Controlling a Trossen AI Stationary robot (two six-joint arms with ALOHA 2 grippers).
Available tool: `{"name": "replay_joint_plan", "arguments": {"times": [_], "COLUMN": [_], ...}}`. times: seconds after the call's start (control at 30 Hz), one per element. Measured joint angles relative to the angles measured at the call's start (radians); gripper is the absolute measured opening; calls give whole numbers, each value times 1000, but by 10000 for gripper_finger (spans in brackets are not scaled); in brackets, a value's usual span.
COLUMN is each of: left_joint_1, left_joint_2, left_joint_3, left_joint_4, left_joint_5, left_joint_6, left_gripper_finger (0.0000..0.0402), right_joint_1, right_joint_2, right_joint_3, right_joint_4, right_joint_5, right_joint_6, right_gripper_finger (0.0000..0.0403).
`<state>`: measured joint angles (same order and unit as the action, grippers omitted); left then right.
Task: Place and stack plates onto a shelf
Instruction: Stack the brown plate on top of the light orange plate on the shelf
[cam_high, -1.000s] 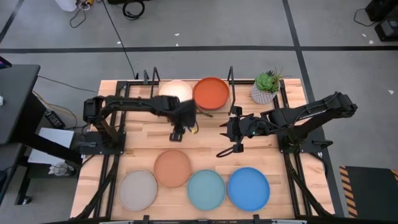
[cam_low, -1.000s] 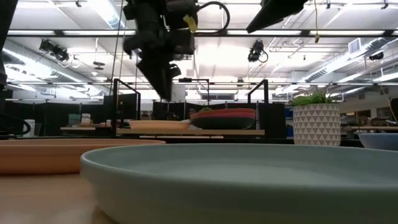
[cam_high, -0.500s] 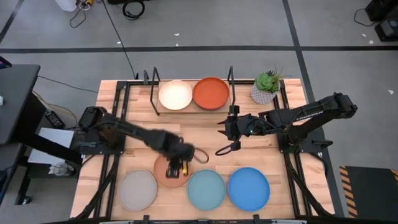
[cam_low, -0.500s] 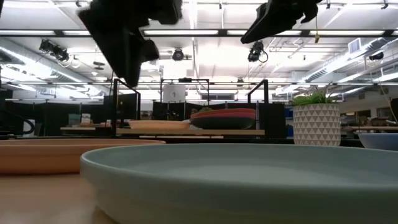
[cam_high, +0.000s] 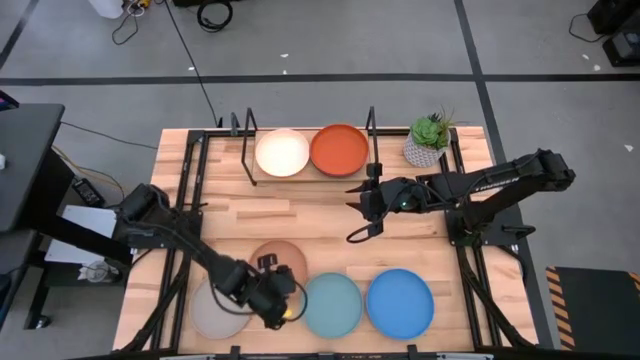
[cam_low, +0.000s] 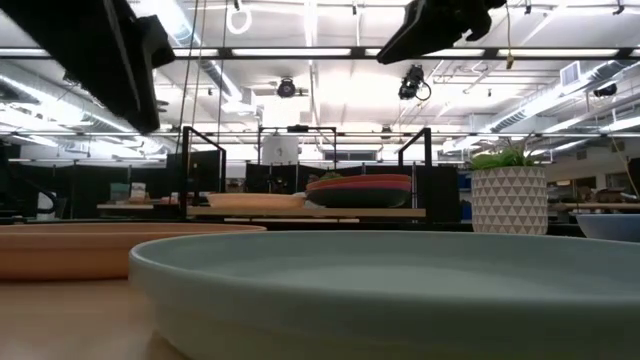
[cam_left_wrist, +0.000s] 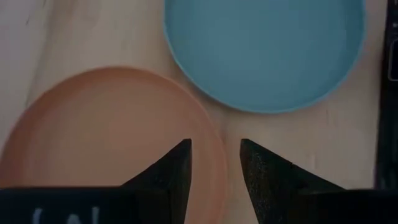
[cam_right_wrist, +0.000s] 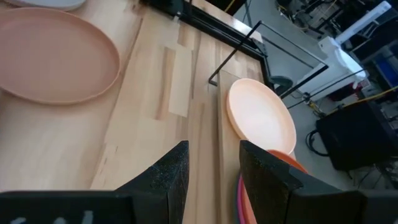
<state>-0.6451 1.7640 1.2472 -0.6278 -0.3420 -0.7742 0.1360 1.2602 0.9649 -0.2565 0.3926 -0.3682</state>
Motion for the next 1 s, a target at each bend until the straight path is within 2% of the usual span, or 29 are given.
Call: {"name": "replay_joint_plan", "arguments": {"times": [0.1, 0.27, 0.4, 0.6, 0.7, 0.83, 0.9, 1.0], "left_joint_1": [-16, -15, -15, -15, -12, 2, 4, 7], "left_joint_2": [61, 147, 180, 188, 188, 187, 184, 184], "left_joint_3": [0, 0, 0, 1, 1, 3, 8, 59], "left_joint_4": [56, 93, 75, 48, 32, 1, -23, -187], "left_joint_5": [-17, 10, 24, 29, 51, 107, 117, 114], "left_joint_6": [0, -2, 2, 44, 42, 49, 77, 106], "left_gripper_finger": [144, 144, 144, 137, 105, 26, 15, 15], "right_joint_1": [-16, -44, -60, -75, -74, -74, -74, -74], "right_joint_2": [0, 0, 0, 0, 0, 0, 0, 0], "right_joint_3": [0, 0, 0, 0, 0, 1, 1, 1], "right_joint_4": [2, 2, 1, 2, 2, 0, -6, -5], "right_joint_5": [-1, -33, -100, -106, -107, -107, -107, -107], "right_joint_6": [-2, -2, -2, -2, 0, 6, 6, 13], "right_gripper_finger": [147, 147, 147, 147, 147, 147, 147, 147]}}
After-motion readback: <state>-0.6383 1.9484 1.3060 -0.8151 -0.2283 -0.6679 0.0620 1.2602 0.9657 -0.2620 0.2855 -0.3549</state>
